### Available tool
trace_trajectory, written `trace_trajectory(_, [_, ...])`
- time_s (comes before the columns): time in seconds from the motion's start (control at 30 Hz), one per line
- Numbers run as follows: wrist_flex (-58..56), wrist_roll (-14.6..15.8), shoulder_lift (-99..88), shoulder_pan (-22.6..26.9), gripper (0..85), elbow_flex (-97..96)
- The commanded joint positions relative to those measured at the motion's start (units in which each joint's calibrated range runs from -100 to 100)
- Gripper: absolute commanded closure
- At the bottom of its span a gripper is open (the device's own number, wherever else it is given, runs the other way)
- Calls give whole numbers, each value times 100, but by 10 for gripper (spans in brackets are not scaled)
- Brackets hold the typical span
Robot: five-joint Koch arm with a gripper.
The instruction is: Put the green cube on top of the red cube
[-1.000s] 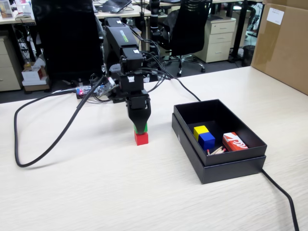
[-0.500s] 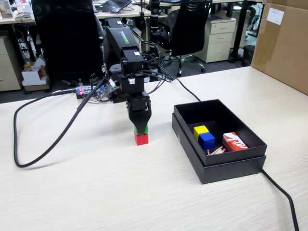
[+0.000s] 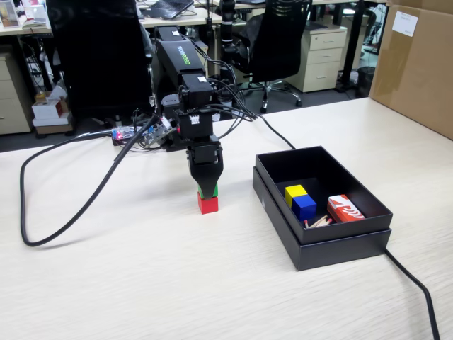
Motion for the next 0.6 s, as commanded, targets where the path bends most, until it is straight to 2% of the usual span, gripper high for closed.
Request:
trace_trajectory(0.0, [191,5,-86,-5,638,171])
trace_trajectory(0.03, [191,5,-86,-5,610,162])
trace_trajectory(0.17, [182,10,-98,-20,608,162])
trace_trajectory(0.43, [182,0,-350,-24,387,-56])
trace_trajectory(0.57, [182,-39,-729,-44,372,-156])
